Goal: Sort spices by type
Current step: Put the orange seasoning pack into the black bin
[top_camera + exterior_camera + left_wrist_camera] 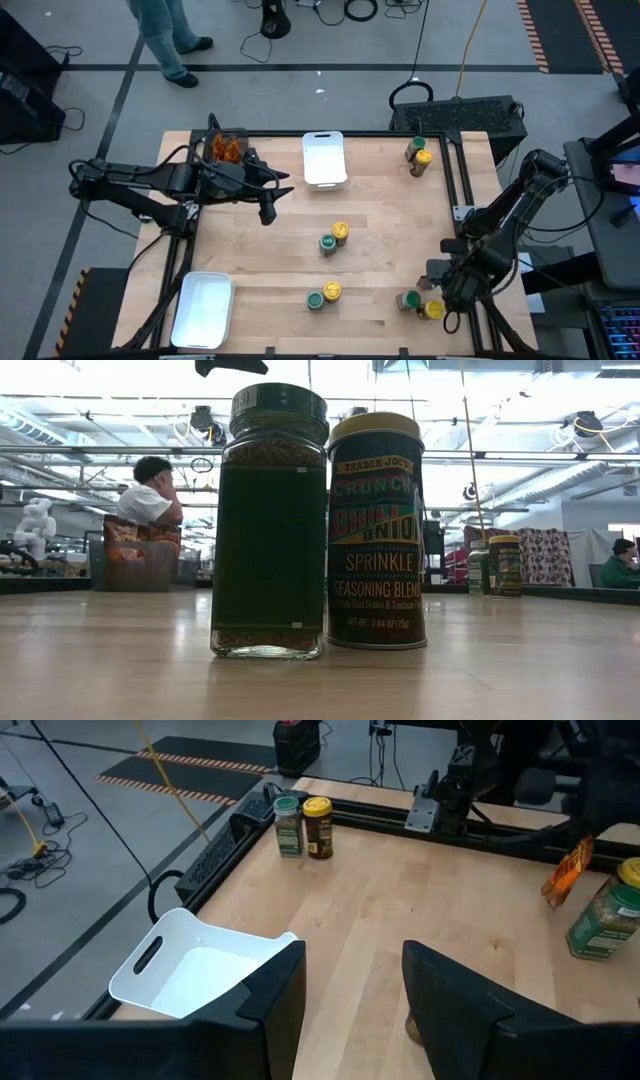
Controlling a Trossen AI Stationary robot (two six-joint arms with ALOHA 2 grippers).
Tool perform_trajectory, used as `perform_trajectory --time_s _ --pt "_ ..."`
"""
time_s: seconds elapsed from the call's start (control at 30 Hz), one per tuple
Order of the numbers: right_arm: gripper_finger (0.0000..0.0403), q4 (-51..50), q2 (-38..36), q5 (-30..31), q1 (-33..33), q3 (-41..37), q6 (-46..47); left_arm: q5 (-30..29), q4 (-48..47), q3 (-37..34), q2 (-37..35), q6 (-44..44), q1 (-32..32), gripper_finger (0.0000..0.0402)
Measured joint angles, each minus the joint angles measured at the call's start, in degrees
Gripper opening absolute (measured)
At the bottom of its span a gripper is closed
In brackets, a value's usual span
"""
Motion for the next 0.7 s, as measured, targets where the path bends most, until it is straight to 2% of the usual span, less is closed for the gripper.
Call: perform_trajectory --time_s 0.2,0.37,0.53,0.7 --pt "0.0000 -1.1 -5.4 0.1 -4.0 0.9 4.1 0.0 -1.2 0.0 0.0 2.3 0.0 0.0171" --pt "0.0000 -6.6 -6.2 2.4 -9.4 6.0 3.6 2.5 -2.9 0.0 0.0 3.3 0.7 0.0171" --pt "0.0000 -10.8 -6.2 7.6 -16.4 12.3 -0.9 8.3 -1.9 0.0 0.0 4.3 1.9 0.0171" --pt "0.0000 -8.5 -6.0 12.7 -25.4 16.4 -9.2 12.8 1.6 0.0 0.0 3.7 2.6 0.0171"
